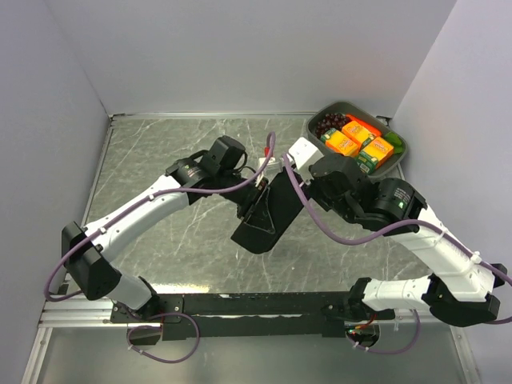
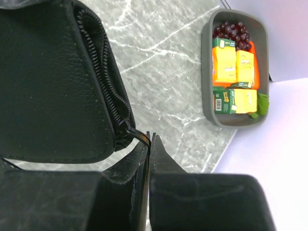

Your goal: Sort the hair-cutting tools

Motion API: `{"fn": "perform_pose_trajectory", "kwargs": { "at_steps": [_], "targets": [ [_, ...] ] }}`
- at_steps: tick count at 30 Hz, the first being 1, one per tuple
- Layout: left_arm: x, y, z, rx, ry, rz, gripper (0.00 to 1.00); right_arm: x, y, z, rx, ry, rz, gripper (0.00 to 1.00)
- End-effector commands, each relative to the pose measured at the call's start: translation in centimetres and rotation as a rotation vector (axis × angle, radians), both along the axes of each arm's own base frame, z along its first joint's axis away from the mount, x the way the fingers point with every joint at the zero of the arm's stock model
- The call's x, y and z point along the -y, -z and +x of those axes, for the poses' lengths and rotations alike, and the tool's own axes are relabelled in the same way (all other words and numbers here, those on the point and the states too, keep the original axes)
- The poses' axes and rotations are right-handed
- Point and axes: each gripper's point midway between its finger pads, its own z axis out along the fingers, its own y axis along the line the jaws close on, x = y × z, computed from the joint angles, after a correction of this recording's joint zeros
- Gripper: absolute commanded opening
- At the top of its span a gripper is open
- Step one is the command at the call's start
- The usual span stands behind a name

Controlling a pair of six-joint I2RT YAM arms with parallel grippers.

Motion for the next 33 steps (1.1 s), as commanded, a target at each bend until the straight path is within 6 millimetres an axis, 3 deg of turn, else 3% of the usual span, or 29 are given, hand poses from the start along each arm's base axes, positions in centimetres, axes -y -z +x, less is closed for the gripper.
{"fn": "perform_pose_trajectory", "kwargs": {
  "at_steps": [1, 6, 11, 20, 23, 28, 29, 31, 32, 33],
  "targets": [
    [-1.4, 1.4, -4.2, -0.084, 0.118, 0.066, 0.25, 1.5, -5.4, 1.3, 0.177, 0.079, 0.107, 0.0],
    [-0.5, 3.0, -6.1, -0.096, 0.207, 0.104, 0.25, -1.1, -3.8, 0.4, 0.124, -0.05, 0.183, 0.0],
    [1.0, 4.3, -7.9, -0.113, 0.301, 0.147, 0.25, -2.9, -4.0, -0.2, 0.148, -0.159, 0.272, 0.0],
    [2.9, 4.6, -9.8, -0.125, 0.404, 0.161, 0.24, -6.8, -3.2, -0.6, 0.156, -0.298, 0.395, 0.0],
    [3.3, 4.6, -10.1, -0.123, 0.404, 0.162, 0.24, -6.6, -3.1, -0.8, 0.152, -0.294, 0.401, 0.0],
    [3.5, 4.4, -9.7, -0.09, 0.369, 0.156, 0.22, -4.1, -3.1, -0.9, 0.154, -0.198, 0.388, 0.0],
    [3.5, 4.3, -9.6, -0.102, 0.342, 0.174, 0.21, -3.5, -2.3, -1.2, 0.122, -0.173, 0.368, 0.12],
    [3.6, 4.2, -9.2, -0.094, 0.312, 0.168, 0.2, -2.4, -1.9, -1.4, 0.104, -0.117, 0.371, 0.26],
    [3.7, 4.2, -8.8, -0.09, 0.29, 0.171, 0.19, -1.6, -1.3, -1.6, 0.087, -0.087, 0.362, 0.4],
    [3.7, 4.1, -8.3, -0.105, 0.26, 0.174, 0.18, -0.9, -1.0, -2.0, 0.082, -0.065, 0.375, 0.46]
  ]
}}
